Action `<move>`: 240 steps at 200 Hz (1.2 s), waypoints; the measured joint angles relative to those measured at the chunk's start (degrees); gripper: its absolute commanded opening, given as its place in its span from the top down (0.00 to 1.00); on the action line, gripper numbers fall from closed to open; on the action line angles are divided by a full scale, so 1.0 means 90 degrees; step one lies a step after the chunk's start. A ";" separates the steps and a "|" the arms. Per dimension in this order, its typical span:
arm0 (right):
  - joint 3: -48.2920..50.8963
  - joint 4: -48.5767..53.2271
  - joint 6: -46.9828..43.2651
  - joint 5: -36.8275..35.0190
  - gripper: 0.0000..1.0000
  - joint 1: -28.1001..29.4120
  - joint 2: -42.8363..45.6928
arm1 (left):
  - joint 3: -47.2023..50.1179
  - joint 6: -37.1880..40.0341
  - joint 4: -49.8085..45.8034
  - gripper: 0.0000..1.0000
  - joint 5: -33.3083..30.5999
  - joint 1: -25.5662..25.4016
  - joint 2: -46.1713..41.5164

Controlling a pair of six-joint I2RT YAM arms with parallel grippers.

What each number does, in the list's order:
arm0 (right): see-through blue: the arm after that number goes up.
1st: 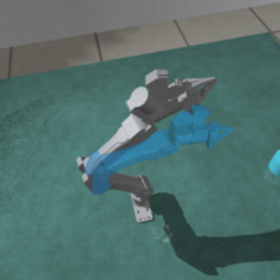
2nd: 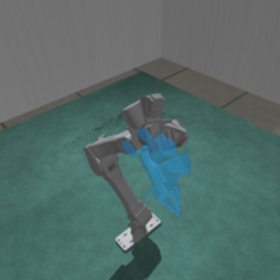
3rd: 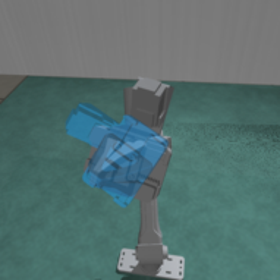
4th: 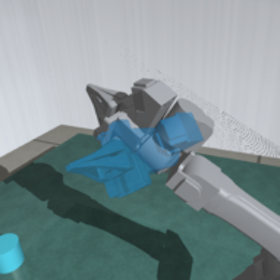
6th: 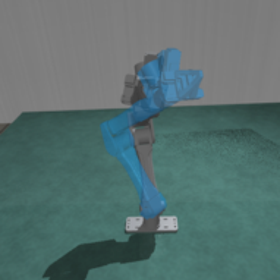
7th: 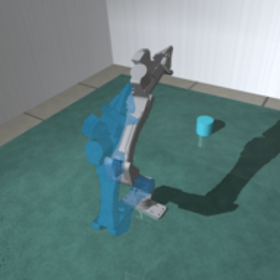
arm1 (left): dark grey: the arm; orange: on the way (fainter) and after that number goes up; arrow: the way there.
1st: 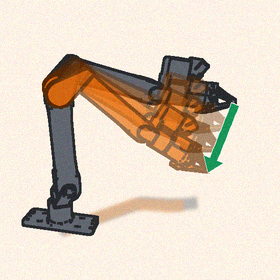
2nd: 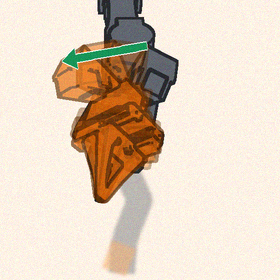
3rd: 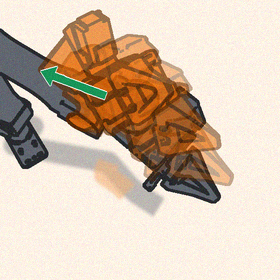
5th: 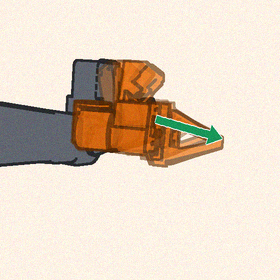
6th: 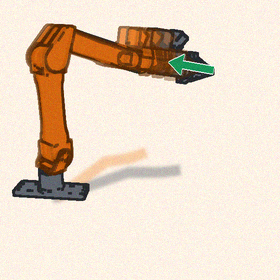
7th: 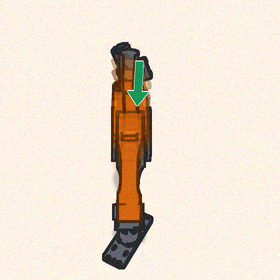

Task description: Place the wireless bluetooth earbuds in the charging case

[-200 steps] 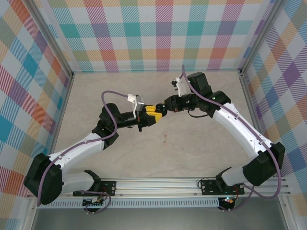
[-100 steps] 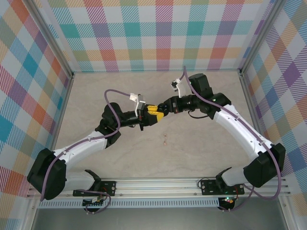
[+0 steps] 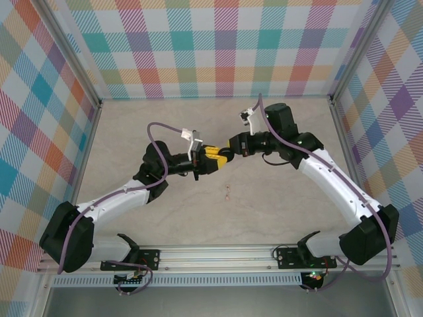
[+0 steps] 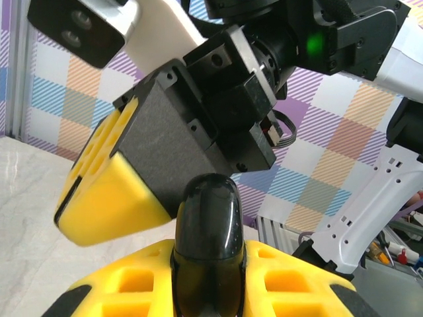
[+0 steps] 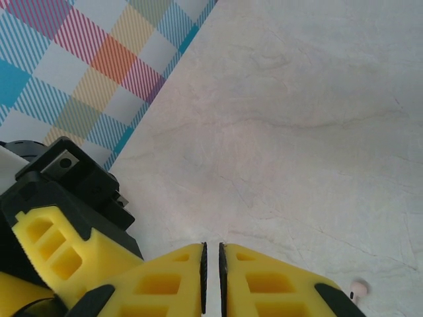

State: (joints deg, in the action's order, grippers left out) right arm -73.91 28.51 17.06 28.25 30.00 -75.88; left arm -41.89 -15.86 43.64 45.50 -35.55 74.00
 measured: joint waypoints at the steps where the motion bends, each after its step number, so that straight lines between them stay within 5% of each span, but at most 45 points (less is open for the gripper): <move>1: 0.0002 -0.0002 0.0000 -0.0005 0.83 0.0000 0.0005 | 0.0000 0.0000 0.0000 0.82 0.0000 0.0000 0.0002; 49: 0.0010 0.0015 -0.0005 -0.0255 0.81 0.0058 0.0155 | -0.0044 -0.0002 -0.0588 0.80 -0.0481 0.0012 0.0219; 129: -0.0056 0.1042 0.0049 -0.2584 0.78 0.0087 0.0078 | -0.1122 -0.0537 -0.1972 0.79 -0.1506 0.0614 0.1416; 240: 0.0126 0.1394 0.0126 -0.3075 0.77 0.0087 0.0068 | -0.4826 -0.0651 -0.4894 0.79 -0.1848 0.1129 0.4954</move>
State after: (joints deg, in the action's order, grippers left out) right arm -72.77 41.06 18.20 0.58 30.79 -75.26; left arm -85.32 -21.71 -0.40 28.86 -25.39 118.58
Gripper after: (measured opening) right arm 0.233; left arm 0.215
